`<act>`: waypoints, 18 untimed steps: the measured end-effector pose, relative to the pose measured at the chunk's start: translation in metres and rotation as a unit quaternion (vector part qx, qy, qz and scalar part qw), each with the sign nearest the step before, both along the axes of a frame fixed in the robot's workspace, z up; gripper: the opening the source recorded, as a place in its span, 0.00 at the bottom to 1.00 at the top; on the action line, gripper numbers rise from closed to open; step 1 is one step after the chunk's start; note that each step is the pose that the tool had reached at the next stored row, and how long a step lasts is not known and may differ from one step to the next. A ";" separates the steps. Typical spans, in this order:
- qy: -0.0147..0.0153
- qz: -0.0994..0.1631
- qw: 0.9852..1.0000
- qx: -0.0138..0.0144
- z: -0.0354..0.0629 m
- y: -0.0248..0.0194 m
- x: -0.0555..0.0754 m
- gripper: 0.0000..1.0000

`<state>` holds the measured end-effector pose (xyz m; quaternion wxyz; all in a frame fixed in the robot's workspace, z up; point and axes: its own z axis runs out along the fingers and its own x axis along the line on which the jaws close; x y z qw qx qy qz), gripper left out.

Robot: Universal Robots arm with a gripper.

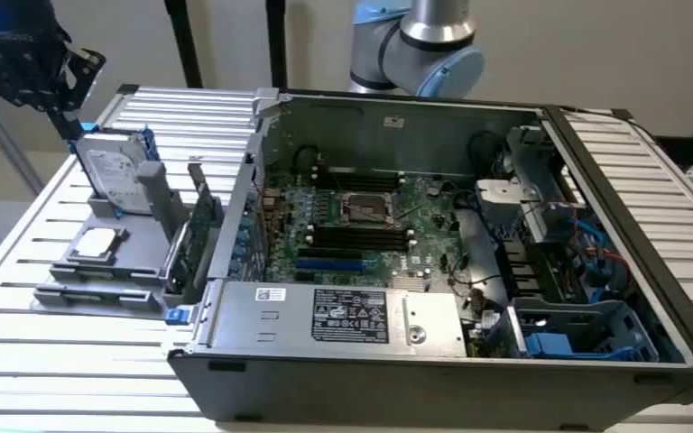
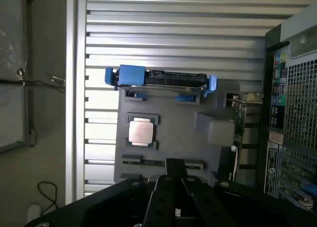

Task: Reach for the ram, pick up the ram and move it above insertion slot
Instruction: 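Reach for the ram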

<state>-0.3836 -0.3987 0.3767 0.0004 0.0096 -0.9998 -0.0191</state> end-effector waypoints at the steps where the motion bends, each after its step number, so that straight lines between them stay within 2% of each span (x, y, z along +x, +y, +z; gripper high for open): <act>1: 0.000 0.000 1.000 0.000 0.0000 0.0000 0.000 0.11; 13: 0.000 0.000 1.000 0.000 0.0002 -0.0007 0.000 0.11; 15: 0.000 0.000 1.000 0.000 0.0000 -0.0060 0.001 0.11; 18: 0.001 0.000 1.000 0.000 -0.0003 -0.0171 0.002 0.11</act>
